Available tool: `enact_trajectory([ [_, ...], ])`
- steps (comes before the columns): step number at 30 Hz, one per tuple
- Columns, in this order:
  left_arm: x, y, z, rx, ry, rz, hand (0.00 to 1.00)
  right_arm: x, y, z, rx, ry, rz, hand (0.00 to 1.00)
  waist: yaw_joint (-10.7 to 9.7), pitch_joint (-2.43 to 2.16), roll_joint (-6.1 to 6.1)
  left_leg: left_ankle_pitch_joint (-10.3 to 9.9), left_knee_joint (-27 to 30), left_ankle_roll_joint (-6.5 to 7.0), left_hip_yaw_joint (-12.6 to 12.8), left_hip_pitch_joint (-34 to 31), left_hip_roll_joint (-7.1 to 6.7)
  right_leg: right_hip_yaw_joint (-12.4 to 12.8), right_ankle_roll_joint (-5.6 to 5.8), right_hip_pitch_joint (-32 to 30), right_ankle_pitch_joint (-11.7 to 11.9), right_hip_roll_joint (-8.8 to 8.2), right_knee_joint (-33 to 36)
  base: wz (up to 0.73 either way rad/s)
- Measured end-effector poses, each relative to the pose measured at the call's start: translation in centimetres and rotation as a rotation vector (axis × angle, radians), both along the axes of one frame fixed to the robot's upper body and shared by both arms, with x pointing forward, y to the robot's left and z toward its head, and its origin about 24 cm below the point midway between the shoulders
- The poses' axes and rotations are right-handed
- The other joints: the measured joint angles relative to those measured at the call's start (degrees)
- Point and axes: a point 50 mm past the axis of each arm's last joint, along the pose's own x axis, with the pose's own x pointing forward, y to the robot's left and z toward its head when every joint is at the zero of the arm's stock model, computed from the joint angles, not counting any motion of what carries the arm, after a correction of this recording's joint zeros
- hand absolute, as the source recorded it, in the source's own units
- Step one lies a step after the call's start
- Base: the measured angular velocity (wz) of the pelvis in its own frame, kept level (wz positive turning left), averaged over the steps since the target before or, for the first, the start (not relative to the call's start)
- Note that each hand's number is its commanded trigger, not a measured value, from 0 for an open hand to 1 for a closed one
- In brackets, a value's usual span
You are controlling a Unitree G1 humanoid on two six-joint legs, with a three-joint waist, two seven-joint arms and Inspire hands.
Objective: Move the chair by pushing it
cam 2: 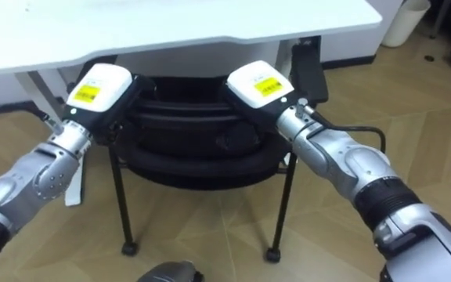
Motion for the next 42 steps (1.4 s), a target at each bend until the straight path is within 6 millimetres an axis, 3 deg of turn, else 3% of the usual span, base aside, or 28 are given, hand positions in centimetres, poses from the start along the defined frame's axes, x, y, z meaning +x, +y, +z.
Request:
enact_trajectory([
  [1,0.0,0.0,0.1,0.001,-0.004,-0.001,1.00,0.0,0.0,0.0,0.003,-0.005,-0.001,1.00,0.1,0.03,0.12,0.0,-0.1,-0.08,-0.8,0.0,-0.27,0.1,-0.29,-0.3,0.8,0.43,0.1,-0.04],
  [3,0.2,-0.1,0.3,0.011,-0.022,-0.007,1.00,0.0,-0.1,0.0,0.013,-0.018,-0.007,1.00,0.9,-0.07,0.61,1.0,-0.6,-0.45,-5.0,0.5,-1.27,0.3,-0.73,-1.5,3.4,2.72,0.0,-0.10],
  [4,0.2,0.0,0.4,0.015,-0.030,-0.007,1.00,0.0,0.0,0.0,0.018,-0.022,-0.008,1.00,1.1,0.19,1.04,1.6,-0.8,-0.44,-6.4,0.6,-1.64,0.4,-0.86,-1.9,3.6,3.41,-0.1,-0.23],
  [5,0.3,0.3,0.6,0.021,-0.046,-0.001,1.00,0.1,0.4,0.0,0.028,-0.031,-0.010,1.00,1.5,0.25,1.16,2.1,-1.3,-0.68,-9.6,0.9,-2.27,0.9,-1.03,-2.7,1.9,5.21,-2.0,-0.59],
  [6,0.3,0.6,0.7,0.023,-0.055,0.011,1.00,0.3,0.9,0.2,0.028,-0.042,-0.006,1.00,3.2,0.32,1.09,2.6,-2.8,-1.54,-11.9,1.4,-2.26,1.2,-1.58,-4.4,0.0,7.31,-5.9,-0.64],
  [7,0.3,0.9,0.8,0.024,-0.059,0.020,1.00,0.4,1.3,0.3,0.027,-0.048,-0.005,1.00,3.7,0.37,1.15,3.0,-3.8,-2.10,-13.1,1.8,-2.26,0.8,-1.74,-5.0,-0.4,8.19,-8.8,-0.47],
  [8,0.3,1.3,0.8,0.023,-0.070,0.039,1.00,0.5,1.9,0.4,0.026,-0.064,0.001,1.00,4.1,0.34,1.10,4.1,-5.7,-3.06,-15.9,2.4,-2.41,0.3,-2.21,-5.8,-0.4,9.97,-16.0,0.10],
  [9,0.4,1.6,1.0,0.021,-0.084,0.055,1.00,0.6,2.1,0.6,0.027,-0.077,0.004,1.00,4.0,0.54,0.37,5.0,-7.0,-3.96,-17.4,2.4,-3.03,0.2,-2.91,-6.0,0.9,10.13,-22.6,0.28],
  [10,0.4,1.6,1.0,0.020,-0.093,0.061,1.00,0.7,2.2,0.7,0.025,-0.081,0.005,1.00,4.0,0.66,-0.08,5.2,-7.0,-4.37,-17.4,2.2,-3.16,-0.6,-3.92,-5.8,2.3,9.60,-22.6,0.39],
  [11,0.4,1.5,1.0,0.022,-0.098,0.064,1.00,0.7,2.1,0.6,0.028,-0.077,0.000,1.00,4.0,0.71,-0.79,5.1,-6.4,-4.91,-16.1,1.9,-2.71,-2.9,-5.79,-5.3,2.1,8.74,-22.2,0.45],
  [12,0.4,1.3,1.1,0.027,-0.104,0.054,1.00,0.6,2.0,0.5,0.033,-0.069,-0.005,1.00,3.6,0.82,-1.15,4.9,-6.0,-4.87,-13.8,2.1,-1.35,-4.5,-6.76,-4.5,1.4,8.74,-22.2,0.47],
  [15,0.4,1.0,1.0,0.026,-0.101,0.055,1.00,0.5,1.8,0.3,0.034,-0.058,-0.008,1.00,3.5,0.88,-1.52,4.9,-6.4,-4.93,-10.4,2.6,0.78,-6.1,-8.66,-3.3,0.9,8.79,-22.4,0.30],
  [20,0.6,0.6,1.1,0.018,-0.103,0.064,1.00,0.6,1.7,0.3,0.026,-0.062,-0.010,1.00,3.5,1.07,-1.75,5.3,-8.4,-5.50,-9.9,3.1,1.16,-6.7,-9.40,-2.8,0.4,8.66,-22.7,0.10],
  [25,0.6,0.5,1.1,0.019,-0.101,0.065,1.00,0.5,1.6,0.3,0.025,-0.060,-0.014,1.00,3.2,1.28,-1.99,5.6,-9.6,-5.64,-9.9,4.0,1.27,-7.5,-9.38,-1.7,0.3,8.66,-24.0,0.08],
  [26,0.5,0.5,1.0,0.020,-0.099,0.066,1.00,0.5,1.6,0.1,0.027,-0.057,-0.015,0.61,3.2,1.19,-2.25,5.9,-10.3,-5.62,-9.9,4.4,1.22,-7.5,-9.13,-1.5,0.3,8.60,-24.5,0.06],
  [27,0.5,0.5,1.0,0.020,-0.098,0.067,0.85,0.5,1.7,0.1,0.027,-0.056,-0.016,0.53,3.1,1.35,-2.40,6.0,-11.0,-5.59,-9.9,5.0,1.14,-7.5,-8.96,-1.0,0.3,8.54,-25.0,0.04],
  [28,0.5,0.5,0.9,0.021,-0.096,0.068,0.00,0.4,1.7,0.0,0.028,-0.053,-0.018,0.00,3.1,1.35,-2.43,6.1,-11.3,-5.58,-9.9,5.3,1.14,-7.6,-8.88,-0.7,0.4,8.55,-25.3,0.03],
  [34,0.1,0.4,0.5,0.011,-0.079,0.079,0.00,0.2,1.6,-0.6,0.051,-0.018,-0.043,0.00,2.5,1.12,-2.99,6.3,-13.1,-5.46,-10.0,7.2,1.06,-8.5,-9.14,1.9,0.7,8.57,-27.5,0.09],
  [42,-0.6,-0.6,-0.2,-0.159,-0.038,0.139,0.00,0.4,1.3,-1.0,0.070,0.090,-0.100,0.00,2.3,0.79,-3.00,7.0,-16.0,-4.98,-9.7,10.1,1.29,-8.9,-8.49,5.2,1.9,9.03,-31.3,0.03],
])
